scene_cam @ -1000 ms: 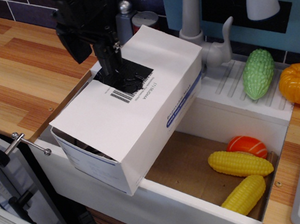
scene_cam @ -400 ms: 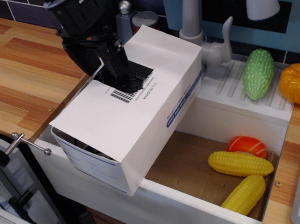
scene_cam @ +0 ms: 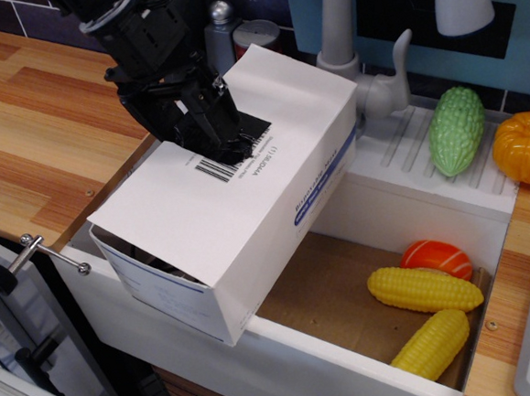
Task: Open white1fbox flap
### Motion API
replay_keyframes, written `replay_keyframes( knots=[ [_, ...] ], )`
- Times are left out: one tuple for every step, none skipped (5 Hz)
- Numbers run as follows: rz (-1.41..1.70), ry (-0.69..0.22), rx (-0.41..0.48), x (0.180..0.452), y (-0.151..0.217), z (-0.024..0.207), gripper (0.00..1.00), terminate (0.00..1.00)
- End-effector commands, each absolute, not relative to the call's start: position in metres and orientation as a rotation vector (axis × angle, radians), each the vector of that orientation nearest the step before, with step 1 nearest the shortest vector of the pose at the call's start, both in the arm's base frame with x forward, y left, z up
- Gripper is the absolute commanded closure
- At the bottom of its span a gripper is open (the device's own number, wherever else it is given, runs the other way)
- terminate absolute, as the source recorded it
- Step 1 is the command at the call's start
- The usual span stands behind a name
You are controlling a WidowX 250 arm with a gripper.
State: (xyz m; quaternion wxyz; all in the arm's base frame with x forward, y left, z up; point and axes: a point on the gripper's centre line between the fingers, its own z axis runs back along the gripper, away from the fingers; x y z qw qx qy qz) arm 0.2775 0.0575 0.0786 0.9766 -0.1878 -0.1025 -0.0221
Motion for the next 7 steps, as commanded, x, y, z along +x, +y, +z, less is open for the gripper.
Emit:
replay_keyframes(
  knots=[
    [-0.068,-0.282,-0.371,0.278,0.039,0.098,0.00,0.00],
    [-0.105,-0.272,-0.356,0.282,0.036,0.107,0.00,0.00],
    [-0.123,-0.246,-0.305,0.286,0.030,0.129,0.00,0.00],
    [-0.061,-0.211,-0.275,0.284,0.017,0.152,0.00,0.00],
    [0.016,-0.179,-0.263,0.279,0.004,0.168,0.00,0.00],
    [0.117,-0.177,-0.265,0.268,-0.010,0.172,0.00,0.00],
    [0.204,-0.205,-0.308,0.261,-0.026,0.167,0.00,0.00]
  ],
)
